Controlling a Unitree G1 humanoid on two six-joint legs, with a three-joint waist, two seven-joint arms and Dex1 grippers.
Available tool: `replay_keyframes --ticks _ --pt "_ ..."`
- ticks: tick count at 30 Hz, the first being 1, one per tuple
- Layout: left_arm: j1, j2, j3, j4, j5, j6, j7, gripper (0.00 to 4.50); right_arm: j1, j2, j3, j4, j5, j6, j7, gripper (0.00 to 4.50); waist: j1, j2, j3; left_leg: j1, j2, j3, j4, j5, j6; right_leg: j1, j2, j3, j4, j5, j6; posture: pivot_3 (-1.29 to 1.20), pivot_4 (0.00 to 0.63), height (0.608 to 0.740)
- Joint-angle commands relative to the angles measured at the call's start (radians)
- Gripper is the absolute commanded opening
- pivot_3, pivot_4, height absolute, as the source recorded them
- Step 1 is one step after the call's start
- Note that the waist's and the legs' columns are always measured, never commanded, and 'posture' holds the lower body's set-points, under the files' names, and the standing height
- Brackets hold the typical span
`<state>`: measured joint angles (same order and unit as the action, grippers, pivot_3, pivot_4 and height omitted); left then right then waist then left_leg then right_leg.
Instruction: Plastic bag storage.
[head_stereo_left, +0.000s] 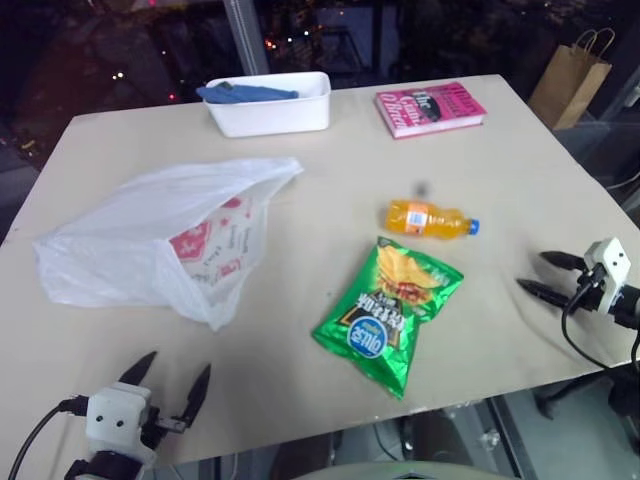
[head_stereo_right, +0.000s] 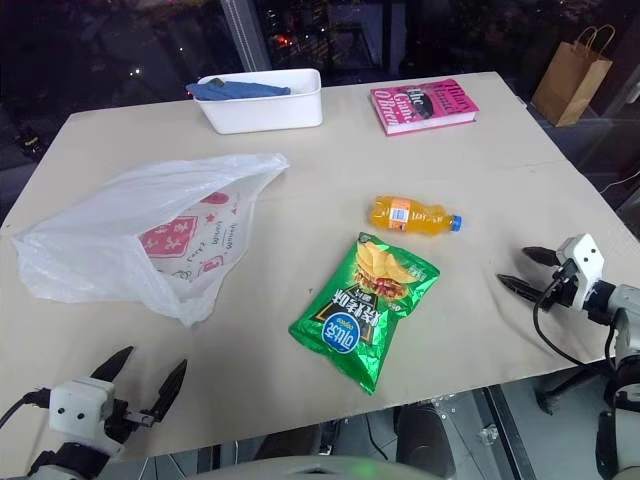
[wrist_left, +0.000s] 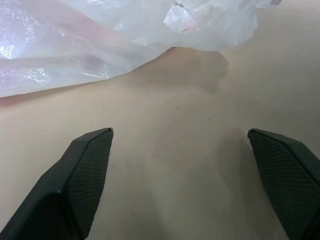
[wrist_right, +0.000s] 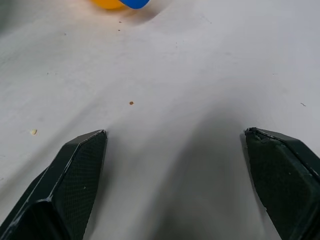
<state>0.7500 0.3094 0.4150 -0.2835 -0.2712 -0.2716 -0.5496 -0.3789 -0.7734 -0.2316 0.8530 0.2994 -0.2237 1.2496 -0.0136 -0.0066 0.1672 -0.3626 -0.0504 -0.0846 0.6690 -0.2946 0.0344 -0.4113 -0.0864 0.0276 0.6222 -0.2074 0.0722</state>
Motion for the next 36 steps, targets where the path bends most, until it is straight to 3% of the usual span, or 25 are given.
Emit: replay_keyframes --ticks 1,31,36 --pt "0.009 -0.006 0.002 -0.01 0.004 -0.014 0.009 4.48 -0.022 -0.02 -0.013 0.007 0.001 -0.022 0.009 4.5 0.0 0.0 0.0 0.0 0.0 0.0 0.0 0.0 0.0 0.0 0.0 0.0 0.0 0.0 0.0 0.0 0.15 0.74" --pt "0.027 -0.038 -0.059 -0.086 0.027 -0.019 0.034 4.48 -0.036 -0.014 -0.019 0.038 0.009 -0.047 0.058 4.5 0.0 0.0 0.0 0.0 0.0 0.0 0.0 0.0 0.0 0.0 0.0 0.0 0.0 0.0 0.0 0.0 0.15 0.74" --pt "0.063 -0.093 -0.114 -0.18 0.084 -0.031 0.085 4.48 0.002 -0.021 -0.076 -0.165 0.173 0.128 0.182 4.5 0.0 0.001 0.001 0.0 0.0 0.001 0.0 0.0 0.0 0.0 0.0 0.001 0.0 0.0 0.0 0.0 0.15 0.74"
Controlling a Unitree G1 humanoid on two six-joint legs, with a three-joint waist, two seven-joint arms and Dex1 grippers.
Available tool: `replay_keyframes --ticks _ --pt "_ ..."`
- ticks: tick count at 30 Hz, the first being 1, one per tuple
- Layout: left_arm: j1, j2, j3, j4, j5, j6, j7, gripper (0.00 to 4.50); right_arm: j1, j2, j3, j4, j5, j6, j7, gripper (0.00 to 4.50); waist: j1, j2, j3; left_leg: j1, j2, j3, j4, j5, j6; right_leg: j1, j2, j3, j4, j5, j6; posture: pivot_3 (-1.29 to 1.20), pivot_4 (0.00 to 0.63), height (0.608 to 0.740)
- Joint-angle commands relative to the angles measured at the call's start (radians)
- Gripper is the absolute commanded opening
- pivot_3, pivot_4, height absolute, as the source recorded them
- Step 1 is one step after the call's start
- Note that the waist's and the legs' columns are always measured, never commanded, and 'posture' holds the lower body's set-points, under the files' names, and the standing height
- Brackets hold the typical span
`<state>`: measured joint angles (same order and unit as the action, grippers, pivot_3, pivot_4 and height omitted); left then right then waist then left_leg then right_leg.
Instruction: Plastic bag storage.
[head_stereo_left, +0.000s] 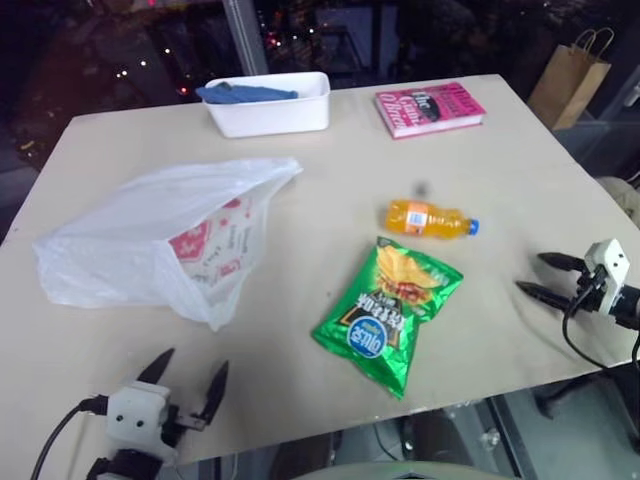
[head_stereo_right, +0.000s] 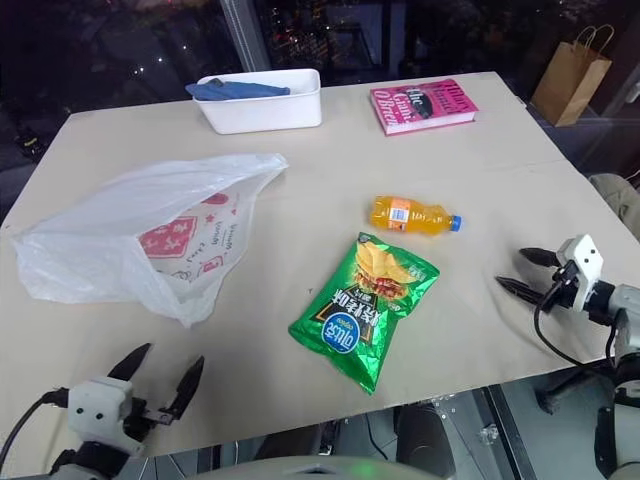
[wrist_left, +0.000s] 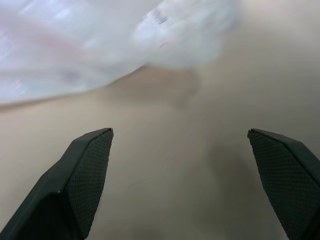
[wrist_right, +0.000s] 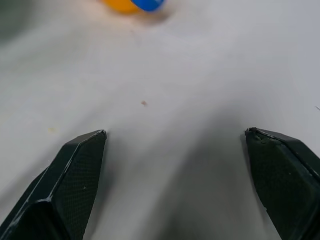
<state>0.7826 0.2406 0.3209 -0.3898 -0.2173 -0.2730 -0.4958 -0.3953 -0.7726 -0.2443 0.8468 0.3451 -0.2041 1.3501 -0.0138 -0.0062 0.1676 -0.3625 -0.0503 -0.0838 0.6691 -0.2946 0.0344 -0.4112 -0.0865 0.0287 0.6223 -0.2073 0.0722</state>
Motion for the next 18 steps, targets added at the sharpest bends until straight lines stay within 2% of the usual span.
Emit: replay_keyframes --ticks 1,6,9,12,18 --pt "0.034 -0.035 -0.027 -0.091 0.05 -0.03 0.047 4.48 0.041 -0.031 -0.076 -0.234 0.178 0.182 0.11 4.5 0.001 0.0 0.0 0.0 0.0 0.0 0.0 0.0 0.0 0.0 0.0 0.0 0.0 0.0 0.0 0.0 0.15 0.74" --pt "0.018 -0.104 -0.064 -0.195 0.155 0.034 0.164 4.48 0.166 -0.065 -0.082 -0.657 0.384 0.51 0.127 4.5 0.007 0.0 0.001 -0.001 0.0 -0.002 0.0 0.0 0.0 0.0 0.0 -0.001 0.0 0.0 0.0 0.0 0.15 0.74" --pt "0.012 -0.156 -0.118 -0.263 0.239 0.063 0.229 4.48 0.188 -0.045 -0.089 -0.843 0.498 0.626 0.083 4.5 0.005 0.0 0.001 -0.002 0.0 -0.001 0.0 0.0 0.0 0.0 0.0 -0.001 0.0 0.001 0.004 0.0 0.15 0.74" --pt "0.008 -0.188 -0.152 -0.292 0.305 0.07 0.276 4.48 0.203 -0.034 -0.096 -0.912 0.525 0.664 0.046 4.5 0.008 -0.002 0.002 -0.002 0.0 -0.002 0.001 0.0 0.0 0.0 0.0 -0.002 0.0 0.0 0.008 0.0 0.15 0.74" --pt "-0.045 -0.224 -0.189 -0.274 0.408 0.111 0.362 4.48 0.233 -0.037 -0.099 -0.923 0.499 0.648 0.033 4.5 0.028 -0.002 0.003 -0.003 -0.001 -0.002 0.001 0.0 0.0 0.0 0.0 -0.003 0.0 0.001 0.005 0.0 0.15 0.74"
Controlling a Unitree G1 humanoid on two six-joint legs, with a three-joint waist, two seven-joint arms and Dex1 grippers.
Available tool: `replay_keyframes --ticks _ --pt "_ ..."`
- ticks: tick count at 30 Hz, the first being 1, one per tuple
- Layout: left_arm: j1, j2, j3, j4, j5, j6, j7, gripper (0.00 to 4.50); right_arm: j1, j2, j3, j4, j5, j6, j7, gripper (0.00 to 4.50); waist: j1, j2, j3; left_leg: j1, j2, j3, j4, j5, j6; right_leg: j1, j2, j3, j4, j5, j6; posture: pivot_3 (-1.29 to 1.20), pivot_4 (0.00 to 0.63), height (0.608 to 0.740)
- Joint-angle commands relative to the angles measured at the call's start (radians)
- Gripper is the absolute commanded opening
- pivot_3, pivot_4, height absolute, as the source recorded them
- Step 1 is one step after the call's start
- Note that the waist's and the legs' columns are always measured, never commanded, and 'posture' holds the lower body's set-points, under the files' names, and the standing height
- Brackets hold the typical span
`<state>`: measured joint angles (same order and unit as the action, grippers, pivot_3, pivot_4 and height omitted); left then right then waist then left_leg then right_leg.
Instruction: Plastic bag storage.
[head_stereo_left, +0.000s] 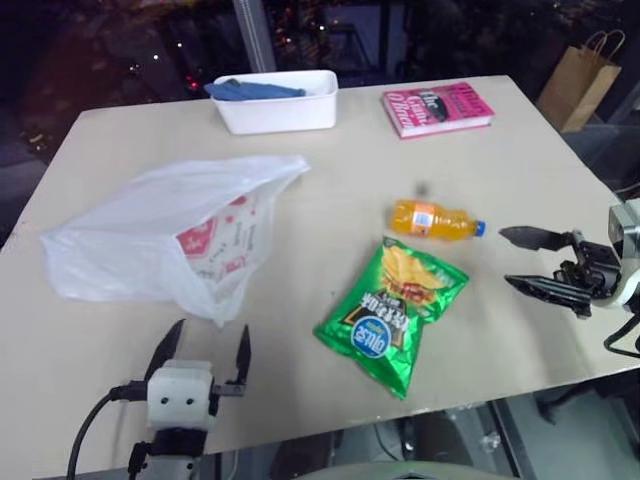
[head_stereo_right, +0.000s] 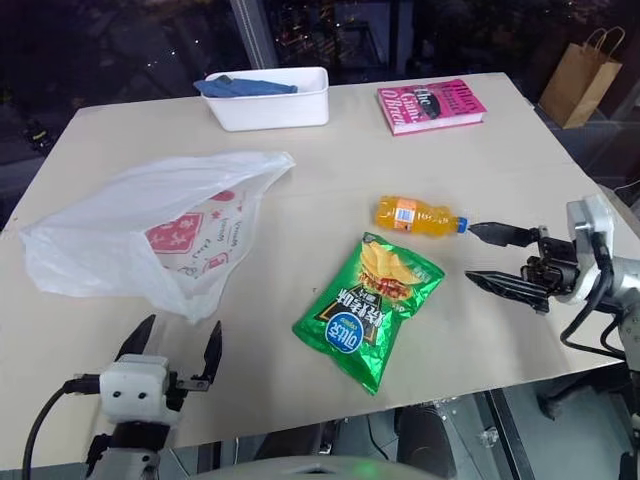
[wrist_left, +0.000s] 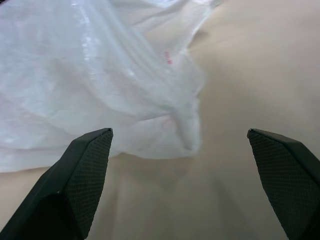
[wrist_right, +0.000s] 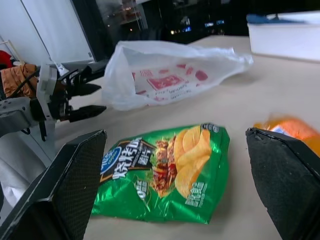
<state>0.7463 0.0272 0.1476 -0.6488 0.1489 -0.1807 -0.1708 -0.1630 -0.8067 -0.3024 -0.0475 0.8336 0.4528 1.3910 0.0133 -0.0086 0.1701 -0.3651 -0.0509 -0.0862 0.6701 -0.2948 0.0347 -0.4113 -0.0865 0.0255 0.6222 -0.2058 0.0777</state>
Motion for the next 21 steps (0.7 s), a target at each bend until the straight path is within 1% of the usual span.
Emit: replay_keyframes --ticks 1,4,6,8,11,12,13,14,15,18,19,21 --pt "-0.021 -0.018 -0.019 -0.011 0.053 0.035 0.051 4.48 0.0 -0.002 -0.043 -0.031 0.013 -0.005 -0.014 4.5 0.001 0.0 0.0 0.0 0.0 0.0 0.0 0.0 0.0 0.0 0.0 0.0 0.0 0.0 0.0 0.0 0.15 0.74" --pt "-0.079 -0.027 -0.016 -0.001 0.06 0.074 0.08 4.48 0.0 0.002 -0.043 -0.034 0.011 -0.01 -0.023 4.5 0.001 0.0 0.0 0.0 0.0 0.0 0.0 0.0 0.0 0.0 0.0 0.0 0.0 0.0 0.0 0.0 0.15 0.74" --pt "-0.118 -0.017 0.003 0.031 0.053 0.073 0.091 4.48 -0.002 0.006 -0.04 -0.034 0.01 -0.013 -0.032 4.5 0.001 0.0 0.0 0.0 0.0 0.0 0.0 0.0 0.0 0.0 0.0 -0.001 0.0 0.0 0.0 0.0 0.15 0.74" --pt "-0.138 -0.002 0.021 0.062 0.025 0.06 0.085 4.48 -0.006 0.01 -0.035 -0.031 0.006 -0.016 -0.036 4.5 0.0 0.0 0.0 0.0 0.0 0.0 0.0 0.0 0.0 0.0 0.0 0.0 0.0 0.0 0.0 0.0 0.15 0.74" --pt "-0.139 0.024 0.045 0.101 -0.037 -0.011 0.065 4.48 -0.013 0.015 -0.032 -0.021 -0.001 -0.021 -0.038 4.5 0.0 0.0 0.0 0.0 0.0 0.0 0.0 0.0 0.0 0.0 0.0 0.0 0.0 0.0 0.0 0.0 0.15 0.74" --pt "-0.136 0.029 0.051 0.111 -0.045 -0.028 0.066 3.97 -0.014 0.015 -0.032 -0.018 -0.003 -0.024 -0.038 4.5 0.001 0.0 0.0 0.0 0.0 0.0 0.0 0.0 0.0 0.0 0.0 0.0 0.0 0.0 0.0 0.0 0.15 0.74" --pt "-0.131 0.035 0.057 0.126 -0.049 -0.056 0.067 3.81 -0.014 0.016 -0.032 -0.017 -0.004 -0.025 -0.039 4.5 0.001 0.0 0.0 0.0 0.0 0.0 0.0 0.0 0.0 0.0 0.0 0.0 0.0 0.0 0.0 0.0 0.15 0.74" --pt "-0.127 0.04 0.06 0.139 -0.052 -0.077 0.066 3.3 -0.014 0.018 -0.033 -0.016 -0.005 -0.026 -0.04 4.5 0.001 0.0 0.0 0.0 0.0 0.0 0.0 0.0 0.0 0.0 0.0 0.0 0.0 0.0 0.0 0.0 0.15 0.74" --pt "-0.124 0.041 0.065 0.151 -0.052 -0.09 0.07 3.01 -0.014 0.02 -0.033 -0.015 -0.006 -0.029 -0.041 4.5 0.001 0.0 0.0 0.0 0.0 0.0 0.0 0.0 0.0 0.0 0.0 0.0 0.0 0.0 0.0 0.0 0.15 0.74" --pt "-0.123 0.042 0.073 0.174 -0.056 -0.116 0.083 1.49 -0.013 0.024 -0.032 -0.012 -0.008 -0.035 -0.042 4.5 0.001 0.0 0.0 0.0 0.0 0.0 0.0 0.0 0.0 0.0 0.0 0.0 0.0 0.0 0.0 0.0 0.15 0.74" --pt "-0.124 0.043 0.073 0.179 -0.057 -0.123 0.084 1.08 -0.011 0.025 -0.032 -0.011 -0.008 -0.037 -0.043 4.5 0.001 0.0 0.0 0.0 0.0 0.0 0.0 0.0 0.0 0.0 0.0 0.0 0.0 0.0 0.0 0.0 0.15 0.74" --pt "-0.125 0.044 0.074 0.19 -0.057 -0.134 0.087 0.07 -0.008 0.029 -0.03 -0.012 -0.01 -0.041 -0.043 4.5 0.001 0.0 0.0 0.0 0.0 0.0 0.0 0.0 0.0 0.0 0.0 0.0 0.0 0.0 0.0 0.0 0.15 0.74"
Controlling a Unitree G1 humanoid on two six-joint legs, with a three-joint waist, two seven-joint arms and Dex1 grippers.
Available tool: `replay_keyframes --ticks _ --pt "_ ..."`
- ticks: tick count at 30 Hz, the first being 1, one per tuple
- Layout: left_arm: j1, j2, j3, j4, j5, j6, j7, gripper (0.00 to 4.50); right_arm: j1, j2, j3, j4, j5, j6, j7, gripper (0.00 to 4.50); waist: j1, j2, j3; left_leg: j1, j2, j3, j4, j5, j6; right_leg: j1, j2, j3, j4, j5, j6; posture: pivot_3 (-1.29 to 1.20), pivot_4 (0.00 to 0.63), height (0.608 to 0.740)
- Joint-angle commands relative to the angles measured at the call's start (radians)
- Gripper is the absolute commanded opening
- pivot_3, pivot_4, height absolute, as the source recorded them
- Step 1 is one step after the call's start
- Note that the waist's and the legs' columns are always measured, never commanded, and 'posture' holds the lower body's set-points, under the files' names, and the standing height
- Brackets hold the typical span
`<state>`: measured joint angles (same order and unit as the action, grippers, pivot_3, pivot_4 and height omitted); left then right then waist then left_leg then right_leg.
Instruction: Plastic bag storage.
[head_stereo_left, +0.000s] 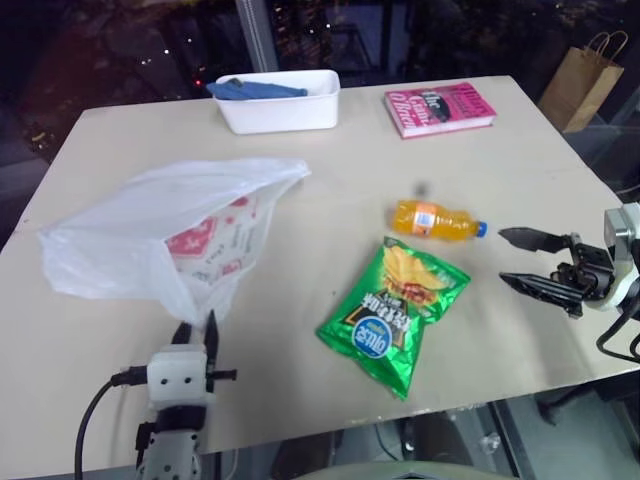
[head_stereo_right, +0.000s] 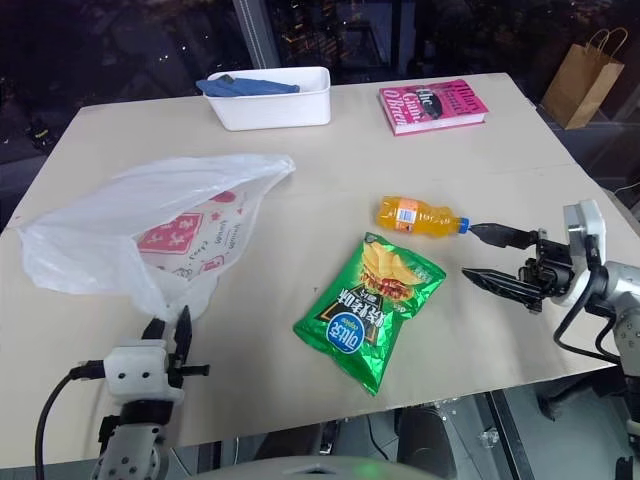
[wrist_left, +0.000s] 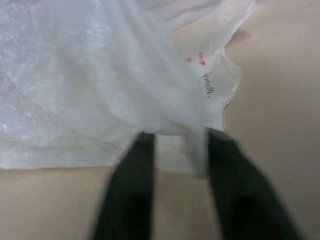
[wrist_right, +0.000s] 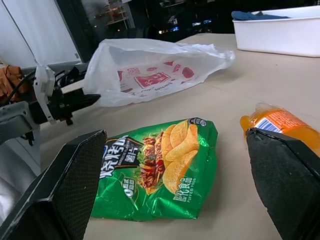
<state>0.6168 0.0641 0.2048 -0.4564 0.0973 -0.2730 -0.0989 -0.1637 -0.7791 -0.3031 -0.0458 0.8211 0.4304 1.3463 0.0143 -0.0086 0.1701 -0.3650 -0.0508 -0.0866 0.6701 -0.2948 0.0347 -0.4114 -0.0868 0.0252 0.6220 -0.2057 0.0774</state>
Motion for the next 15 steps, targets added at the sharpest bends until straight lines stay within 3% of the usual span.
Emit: replay_keyframes --ticks 1,5,9,15 --pt "0.002 0.006 0.022 0.005 -0.005 -0.047 0.022 0.07 -0.007 0.003 -0.03 -0.012 0.002 -0.02 0.002 4.5 0.0 0.0 0.0 0.0 0.0 0.0 0.0 0.0 0.0 0.0 0.0 0.0 0.0 0.0 0.0 0.0 0.15 0.74" --pt "-0.056 0.029 0.056 0.0 -0.026 -0.009 0.029 0.07 -0.009 0.007 -0.027 -0.005 -0.004 -0.025 0.0 4.5 0.0 0.0 0.0 0.0 0.0 0.0 0.0 0.0 0.0 0.0 0.0 0.0 0.0 0.0 0.0 0.0 0.15 0.74" --pt "-0.328 0.125 0.079 0.089 -0.037 0.093 0.016 0.07 -0.023 0.015 -0.011 0.003 -0.016 -0.026 -0.004 4.5 0.006 0.001 0.0 0.0 0.0 -0.001 0.0 0.0 0.0 0.0 0.0 -0.002 0.001 0.0 0.0 0.0 0.15 0.74" --pt "-0.757 0.239 0.006 0.329 -0.058 0.139 -0.068 0.07 -0.058 0.043 0.02 0.019 -0.053 -0.05 -0.009 4.5 -0.001 0.001 -0.001 0.001 -0.003 -0.003 0.002 0.001 -0.002 0.001 0.001 -0.002 0.004 0.001 -0.001 0.0 0.15 0.74"
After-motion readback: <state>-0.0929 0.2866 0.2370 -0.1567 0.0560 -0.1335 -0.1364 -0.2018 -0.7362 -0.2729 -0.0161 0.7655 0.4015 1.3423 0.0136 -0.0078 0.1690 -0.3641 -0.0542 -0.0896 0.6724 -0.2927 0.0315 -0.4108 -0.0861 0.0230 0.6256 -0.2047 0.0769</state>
